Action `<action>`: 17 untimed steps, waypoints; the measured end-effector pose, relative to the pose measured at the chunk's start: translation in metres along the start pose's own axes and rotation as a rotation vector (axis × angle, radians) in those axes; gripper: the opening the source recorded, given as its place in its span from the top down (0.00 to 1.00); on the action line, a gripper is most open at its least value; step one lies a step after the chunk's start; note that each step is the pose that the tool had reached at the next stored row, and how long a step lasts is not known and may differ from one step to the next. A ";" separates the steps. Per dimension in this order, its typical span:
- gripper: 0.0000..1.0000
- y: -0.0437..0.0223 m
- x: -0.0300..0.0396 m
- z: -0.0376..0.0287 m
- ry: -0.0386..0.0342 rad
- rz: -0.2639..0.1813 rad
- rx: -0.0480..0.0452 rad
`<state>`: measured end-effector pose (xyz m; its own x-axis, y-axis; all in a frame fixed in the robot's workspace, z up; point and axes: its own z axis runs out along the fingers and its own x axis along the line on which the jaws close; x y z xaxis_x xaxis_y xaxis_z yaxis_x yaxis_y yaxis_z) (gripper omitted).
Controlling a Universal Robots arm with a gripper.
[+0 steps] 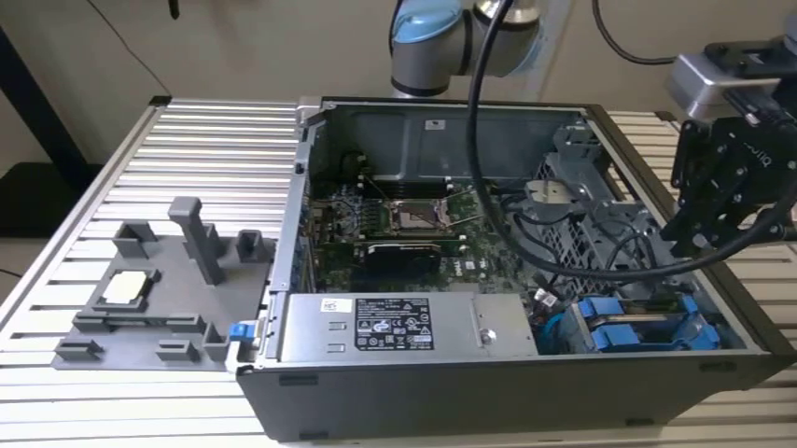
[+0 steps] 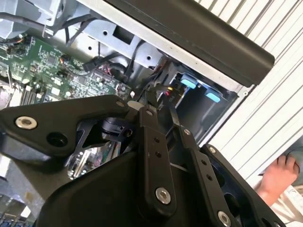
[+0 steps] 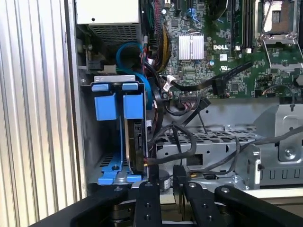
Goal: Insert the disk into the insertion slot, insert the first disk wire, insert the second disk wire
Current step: 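Insert the first disk wire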
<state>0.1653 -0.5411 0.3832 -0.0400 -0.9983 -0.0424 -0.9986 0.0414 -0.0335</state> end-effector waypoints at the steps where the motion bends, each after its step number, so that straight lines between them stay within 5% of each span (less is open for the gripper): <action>1: 0.73 0.0001 -0.0036 0.0001 0.0002 0.000 0.0000; 12: 0.73 0.0018 -0.0418 0.0016 0.0002 0.000 0.0000; 17: 0.73 0.0028 -0.0423 0.0017 0.0001 0.000 0.0000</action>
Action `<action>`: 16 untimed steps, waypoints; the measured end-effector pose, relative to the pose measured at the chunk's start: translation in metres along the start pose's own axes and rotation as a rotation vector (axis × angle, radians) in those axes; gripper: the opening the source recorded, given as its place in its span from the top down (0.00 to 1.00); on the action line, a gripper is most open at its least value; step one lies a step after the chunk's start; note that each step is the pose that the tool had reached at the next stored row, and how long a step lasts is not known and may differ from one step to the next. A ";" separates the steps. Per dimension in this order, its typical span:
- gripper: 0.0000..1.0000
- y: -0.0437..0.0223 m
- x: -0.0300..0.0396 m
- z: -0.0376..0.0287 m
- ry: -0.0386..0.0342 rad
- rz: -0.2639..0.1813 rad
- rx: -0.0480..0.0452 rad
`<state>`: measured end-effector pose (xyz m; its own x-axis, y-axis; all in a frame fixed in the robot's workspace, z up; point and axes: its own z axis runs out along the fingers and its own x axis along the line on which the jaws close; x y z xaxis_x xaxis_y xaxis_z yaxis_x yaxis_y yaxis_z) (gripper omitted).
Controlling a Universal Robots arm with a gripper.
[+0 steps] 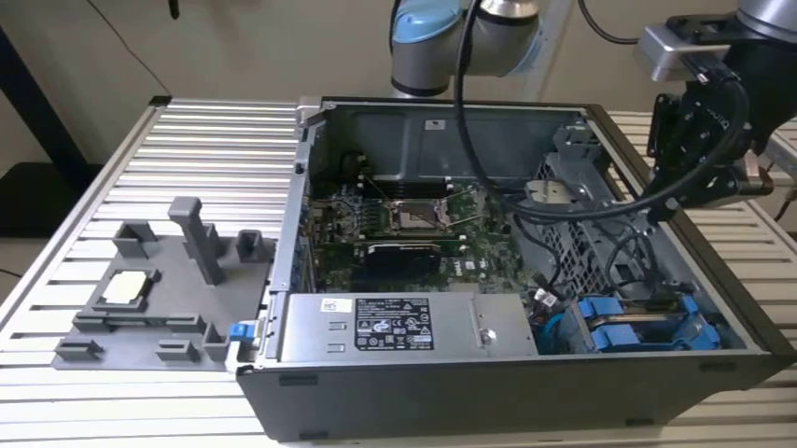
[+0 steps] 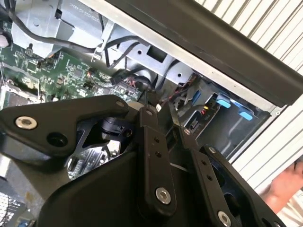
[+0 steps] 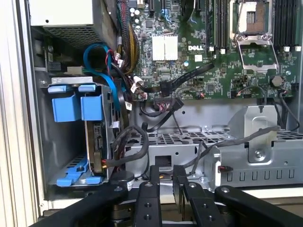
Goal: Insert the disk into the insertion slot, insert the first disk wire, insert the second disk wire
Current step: 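Insert the first disk wire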
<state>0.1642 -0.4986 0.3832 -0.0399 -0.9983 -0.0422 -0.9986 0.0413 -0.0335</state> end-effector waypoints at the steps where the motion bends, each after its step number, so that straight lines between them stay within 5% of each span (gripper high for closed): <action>1: 0.73 0.0020 -0.0002 -0.0002 0.0002 0.000 0.0000; 16: 0.73 0.0621 0.0020 -0.0022 -0.0001 -0.004 0.0004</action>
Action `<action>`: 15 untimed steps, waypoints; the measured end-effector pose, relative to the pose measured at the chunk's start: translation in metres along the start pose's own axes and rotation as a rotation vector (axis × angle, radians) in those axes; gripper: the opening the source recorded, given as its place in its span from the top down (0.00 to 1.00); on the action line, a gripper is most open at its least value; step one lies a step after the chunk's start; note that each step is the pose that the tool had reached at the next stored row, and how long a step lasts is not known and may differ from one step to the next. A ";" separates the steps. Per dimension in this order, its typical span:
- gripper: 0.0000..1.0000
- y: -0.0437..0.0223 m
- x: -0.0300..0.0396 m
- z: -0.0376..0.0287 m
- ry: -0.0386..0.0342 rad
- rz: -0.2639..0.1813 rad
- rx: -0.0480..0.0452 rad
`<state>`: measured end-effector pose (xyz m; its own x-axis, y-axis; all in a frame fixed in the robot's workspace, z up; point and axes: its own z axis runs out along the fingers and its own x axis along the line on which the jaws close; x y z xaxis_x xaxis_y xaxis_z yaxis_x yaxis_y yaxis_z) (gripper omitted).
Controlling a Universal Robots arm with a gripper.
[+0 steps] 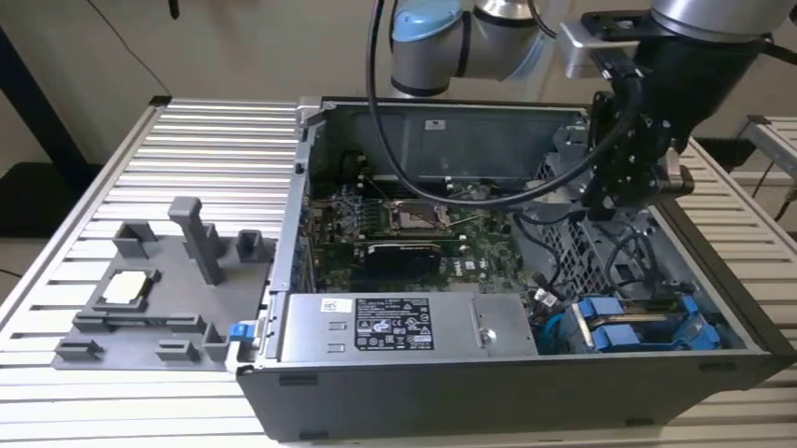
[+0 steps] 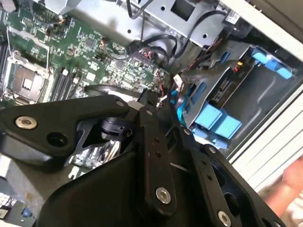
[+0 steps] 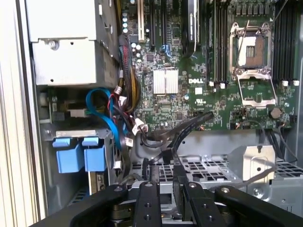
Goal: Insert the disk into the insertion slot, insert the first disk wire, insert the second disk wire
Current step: 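Insert the first disk wire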
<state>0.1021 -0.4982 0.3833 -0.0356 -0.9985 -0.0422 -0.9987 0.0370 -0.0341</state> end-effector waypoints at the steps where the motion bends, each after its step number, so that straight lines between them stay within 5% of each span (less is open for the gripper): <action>1: 0.73 0.0034 0.0001 -0.0001 0.0001 -0.001 -0.0001; 7: 0.73 0.0126 0.0005 0.0000 -0.0005 -0.010 0.0000; 12: 0.73 0.0130 0.0006 0.0042 -0.0034 -0.093 0.0021; 15: 0.73 0.0132 0.0007 0.0044 -0.0059 -0.095 0.0049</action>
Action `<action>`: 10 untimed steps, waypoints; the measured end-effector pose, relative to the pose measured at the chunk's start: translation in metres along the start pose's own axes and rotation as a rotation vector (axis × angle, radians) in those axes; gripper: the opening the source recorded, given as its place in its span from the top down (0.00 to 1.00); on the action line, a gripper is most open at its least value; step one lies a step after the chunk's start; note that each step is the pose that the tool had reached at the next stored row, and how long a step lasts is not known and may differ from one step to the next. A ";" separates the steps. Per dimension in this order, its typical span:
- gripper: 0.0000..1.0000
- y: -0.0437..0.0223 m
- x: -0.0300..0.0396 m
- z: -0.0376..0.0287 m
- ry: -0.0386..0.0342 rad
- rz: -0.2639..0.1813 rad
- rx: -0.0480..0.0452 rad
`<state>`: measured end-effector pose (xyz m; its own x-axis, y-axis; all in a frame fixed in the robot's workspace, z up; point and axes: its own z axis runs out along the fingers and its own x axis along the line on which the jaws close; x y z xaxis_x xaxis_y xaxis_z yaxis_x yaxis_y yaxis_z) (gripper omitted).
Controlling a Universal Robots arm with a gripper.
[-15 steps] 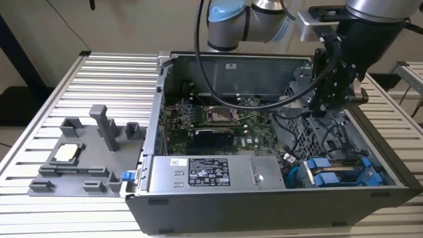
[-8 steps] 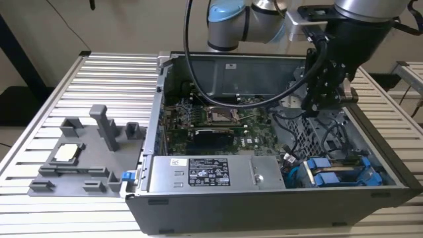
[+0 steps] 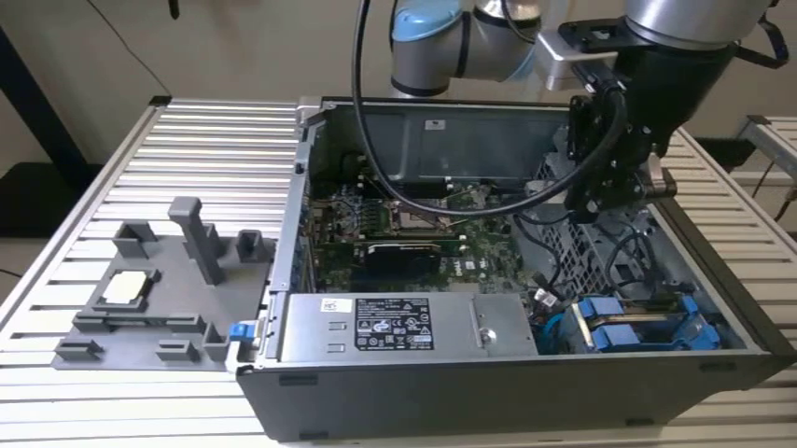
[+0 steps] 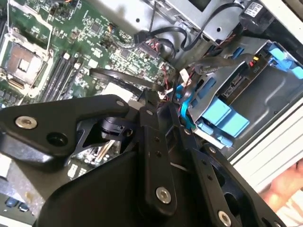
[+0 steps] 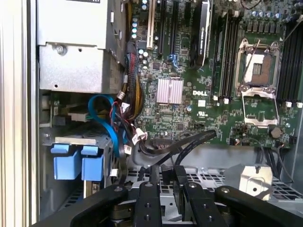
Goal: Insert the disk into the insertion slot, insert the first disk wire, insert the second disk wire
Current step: 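Insert the first disk wire, then insert the second disk wire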
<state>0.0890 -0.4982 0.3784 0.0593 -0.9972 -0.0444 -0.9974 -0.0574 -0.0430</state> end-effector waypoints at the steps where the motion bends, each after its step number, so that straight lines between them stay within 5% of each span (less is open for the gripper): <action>1: 0.73 0.0000 0.0000 0.0000 -0.0008 0.000 0.0001; 10: 0.83 0.0001 0.0000 0.0000 -0.0080 0.000 0.0004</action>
<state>0.0890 -0.4982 0.3784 0.0601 -0.9968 -0.0524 -0.9974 -0.0578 -0.0435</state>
